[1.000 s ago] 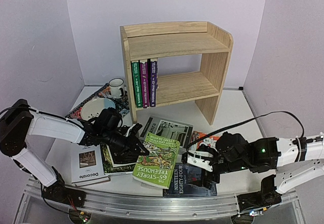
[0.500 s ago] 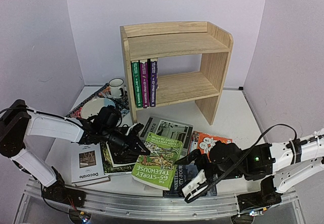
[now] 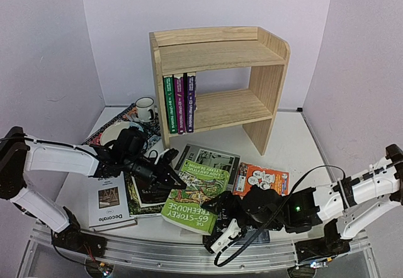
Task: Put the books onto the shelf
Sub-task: Pass from the left arm to the right, then place the book on the shelf.
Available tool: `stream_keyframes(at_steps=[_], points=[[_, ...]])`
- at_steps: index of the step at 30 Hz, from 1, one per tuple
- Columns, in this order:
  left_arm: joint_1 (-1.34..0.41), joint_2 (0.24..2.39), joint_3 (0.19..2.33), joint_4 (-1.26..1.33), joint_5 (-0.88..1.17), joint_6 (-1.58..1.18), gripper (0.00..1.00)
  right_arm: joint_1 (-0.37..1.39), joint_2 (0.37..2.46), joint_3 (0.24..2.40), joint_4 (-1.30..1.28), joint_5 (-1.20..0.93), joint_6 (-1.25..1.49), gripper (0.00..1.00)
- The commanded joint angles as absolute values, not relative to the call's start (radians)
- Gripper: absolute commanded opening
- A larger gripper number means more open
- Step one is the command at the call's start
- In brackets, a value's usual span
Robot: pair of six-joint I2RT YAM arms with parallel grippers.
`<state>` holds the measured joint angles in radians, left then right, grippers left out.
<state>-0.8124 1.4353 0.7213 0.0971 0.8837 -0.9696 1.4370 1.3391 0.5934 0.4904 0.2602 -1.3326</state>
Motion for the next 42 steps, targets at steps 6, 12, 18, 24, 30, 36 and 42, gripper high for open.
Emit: stream_keyframes(at_steps=[6, 12, 18, 24, 30, 36, 42], points=[[-0.812, 1.39, 0.787, 0.186, 0.953, -0.978, 0.04, 1.447, 1.344, 0.621, 0.644, 0.291, -1.411, 0.29], [-0.812, 1.391, 0.775, 0.189, 0.957, -0.97, 0.37, 1.447, 1.304, 0.615, 0.646, 0.281, -1.383, 0.0], [-0.812, 1.344, 0.737, 0.187, 0.908, -0.95, 0.84, 1.447, 1.248, 0.659, 0.592, 0.306, -1.193, 0.0], [-0.805, 1.288, 0.716, 0.151, 0.829, -0.907, 0.94, 1.447, 1.253, 0.837, 0.287, 0.399, -0.85, 0.0], [-0.801, 1.197, 0.72, 0.094, 0.724, -0.816, 1.0, 1.438, 1.226, 0.909, 0.172, 0.523, -0.434, 0.0], [-0.799, 1.067, 0.743, 0.065, 0.616, -0.707, 1.0, 1.382, 1.203, 0.965, 0.082, 0.46, -0.156, 0.0], [-0.8, 0.976, 0.783, 0.019, 0.586, -0.588, 1.0, 1.284, 1.232, 1.074, 0.015, 0.374, 0.077, 0.0]])
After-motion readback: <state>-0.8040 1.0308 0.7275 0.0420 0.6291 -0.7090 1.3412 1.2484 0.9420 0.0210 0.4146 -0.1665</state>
